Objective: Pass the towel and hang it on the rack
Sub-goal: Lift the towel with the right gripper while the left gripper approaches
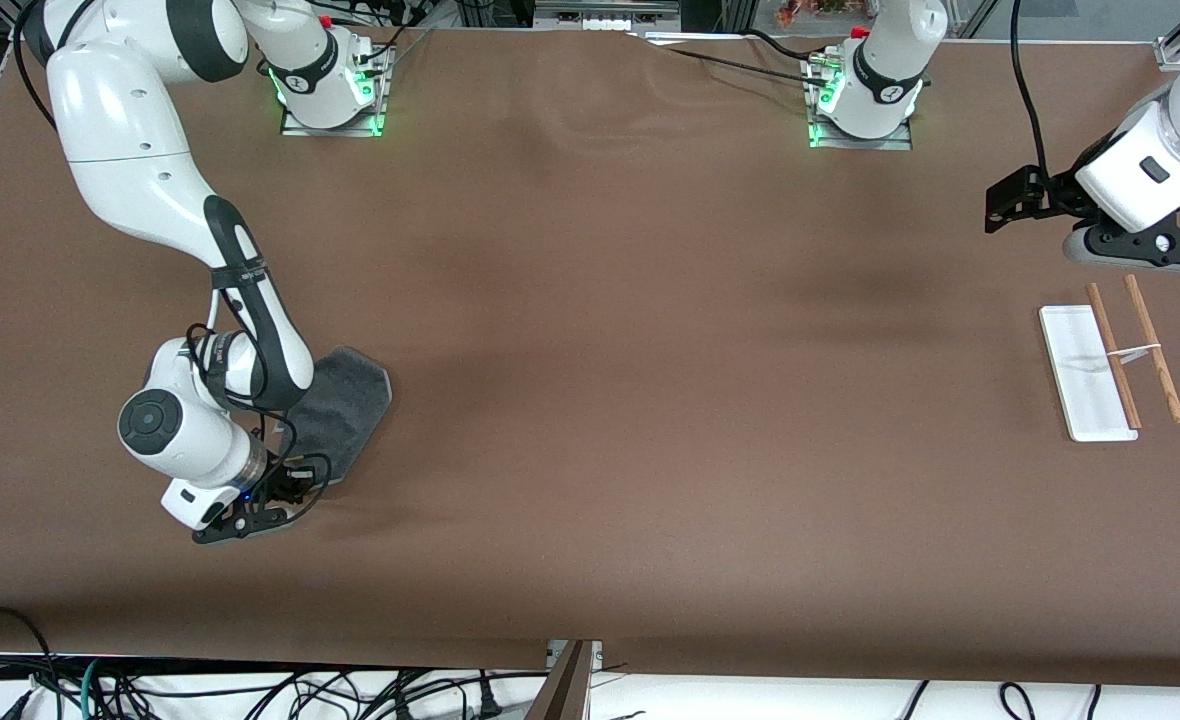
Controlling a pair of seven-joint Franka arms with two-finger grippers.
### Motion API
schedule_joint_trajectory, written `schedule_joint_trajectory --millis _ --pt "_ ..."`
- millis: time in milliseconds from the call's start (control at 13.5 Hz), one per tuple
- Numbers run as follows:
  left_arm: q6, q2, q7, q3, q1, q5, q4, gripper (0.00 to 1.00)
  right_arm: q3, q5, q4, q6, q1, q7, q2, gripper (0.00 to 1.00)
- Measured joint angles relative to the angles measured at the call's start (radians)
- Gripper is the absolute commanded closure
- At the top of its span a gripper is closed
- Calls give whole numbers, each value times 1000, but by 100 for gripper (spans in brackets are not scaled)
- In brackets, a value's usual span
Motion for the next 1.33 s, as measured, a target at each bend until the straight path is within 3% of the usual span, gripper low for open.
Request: schedule_joint_trajectory --millis 370,741,1111,1333 --pt "-1 0 0 0 0 0 0 0 81 0 65 -253 6 1 -113 100" --pt "-1 0 0 0 0 0 0 0 214 2 155 -446 36 49 -242 100" --pt "-28 4 0 -2 -2 -11 -1 0 346 2 171 -476 129 119 -326 100" --pt "-34 39 5 -3 -3 -109 -4 0 384 2 181 -467 176 165 -334 100"
